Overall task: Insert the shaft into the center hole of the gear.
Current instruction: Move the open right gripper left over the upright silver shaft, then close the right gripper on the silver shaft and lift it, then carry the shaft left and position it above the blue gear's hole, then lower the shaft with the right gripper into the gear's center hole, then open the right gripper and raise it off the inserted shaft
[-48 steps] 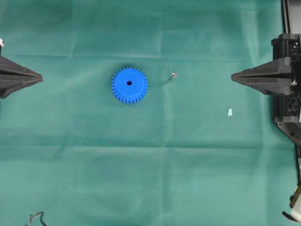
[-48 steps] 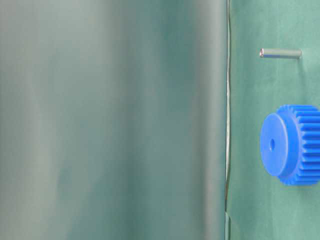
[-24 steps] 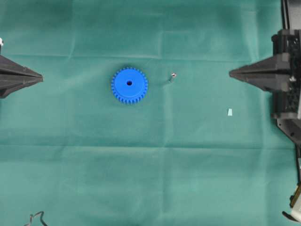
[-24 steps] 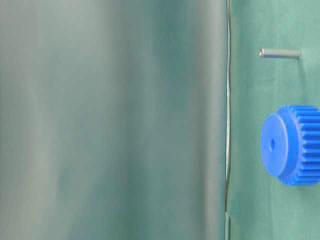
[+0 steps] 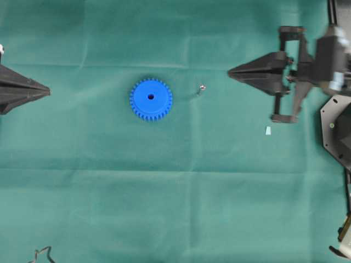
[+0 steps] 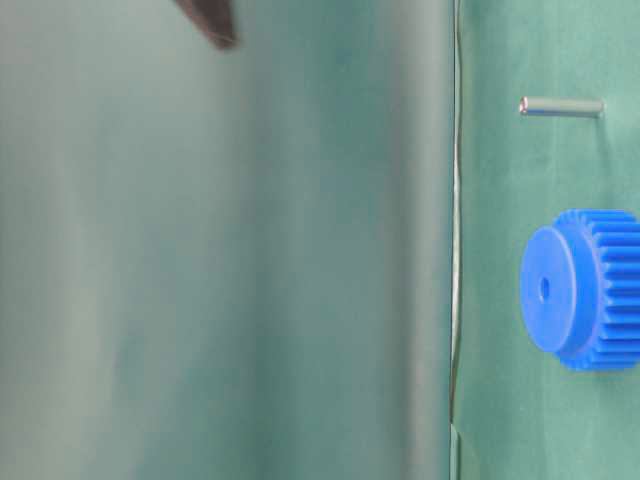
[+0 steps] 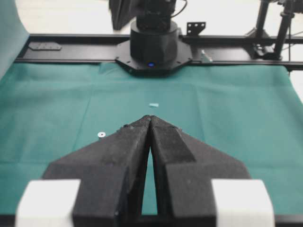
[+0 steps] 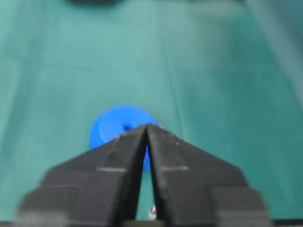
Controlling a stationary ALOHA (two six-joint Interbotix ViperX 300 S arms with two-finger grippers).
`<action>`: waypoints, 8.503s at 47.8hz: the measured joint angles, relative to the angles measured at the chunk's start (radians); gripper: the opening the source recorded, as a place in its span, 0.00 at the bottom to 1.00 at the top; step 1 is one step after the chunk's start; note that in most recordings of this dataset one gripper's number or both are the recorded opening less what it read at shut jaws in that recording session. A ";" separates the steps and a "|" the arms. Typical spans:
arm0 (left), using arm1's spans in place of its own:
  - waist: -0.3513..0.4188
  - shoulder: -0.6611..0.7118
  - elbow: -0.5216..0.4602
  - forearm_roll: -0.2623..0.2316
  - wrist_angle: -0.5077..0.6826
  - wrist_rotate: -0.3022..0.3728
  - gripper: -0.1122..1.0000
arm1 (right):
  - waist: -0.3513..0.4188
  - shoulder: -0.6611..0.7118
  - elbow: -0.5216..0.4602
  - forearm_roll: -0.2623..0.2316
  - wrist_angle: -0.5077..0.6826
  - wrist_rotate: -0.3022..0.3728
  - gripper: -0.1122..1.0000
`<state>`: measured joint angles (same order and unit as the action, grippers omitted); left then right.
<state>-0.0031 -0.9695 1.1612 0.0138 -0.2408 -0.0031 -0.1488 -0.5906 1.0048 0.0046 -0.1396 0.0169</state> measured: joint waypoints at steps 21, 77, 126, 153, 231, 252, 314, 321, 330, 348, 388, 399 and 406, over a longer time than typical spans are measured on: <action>0.000 0.011 0.000 0.000 0.005 -0.003 0.10 | -0.054 0.364 -0.054 0.017 -0.040 0.005 0.83; 0.000 0.011 0.000 0.000 0.021 -0.005 0.10 | -0.092 0.595 -0.061 0.083 -0.124 0.003 0.28; 0.000 0.008 0.000 0.000 0.025 -0.005 0.10 | -0.086 0.305 -0.238 0.081 0.364 0.000 0.28; 0.000 0.008 0.000 0.000 0.031 -0.012 0.10 | -0.025 0.425 -0.360 0.080 0.337 0.002 0.28; 0.000 0.005 0.000 0.002 0.034 -0.021 0.10 | -0.008 0.758 -0.525 0.069 0.184 0.003 0.28; 0.000 0.006 0.000 0.002 0.034 -0.021 0.10 | 0.015 0.733 -0.518 0.069 0.143 0.005 0.28; 0.000 0.009 0.000 0.000 0.034 -0.021 0.10 | 0.018 0.810 -0.460 0.086 0.015 0.008 0.28; 0.000 0.009 0.000 0.002 0.034 -0.021 0.10 | 0.020 0.824 -0.459 0.087 -0.002 0.008 0.28; 0.002 0.008 0.000 0.000 0.034 -0.021 0.10 | 0.018 0.827 -0.459 0.086 -0.003 0.008 0.28; 0.000 0.009 0.000 0.000 0.034 -0.021 0.10 | 0.018 0.827 -0.459 0.087 -0.002 0.008 0.31; 0.000 0.009 0.000 0.002 0.034 -0.021 0.10 | 0.020 0.549 -0.453 0.074 0.106 -0.002 0.89; 0.000 0.009 0.000 0.000 0.035 -0.021 0.10 | 0.020 0.439 -0.385 0.071 0.095 0.002 0.89; 0.000 0.009 0.000 0.002 0.035 -0.021 0.10 | 0.020 0.416 -0.362 0.072 0.075 0.005 0.89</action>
<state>-0.0031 -0.9603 1.1612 0.0153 -0.2056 -0.0245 -0.1289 -0.1749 0.6427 0.0767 -0.0644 0.0215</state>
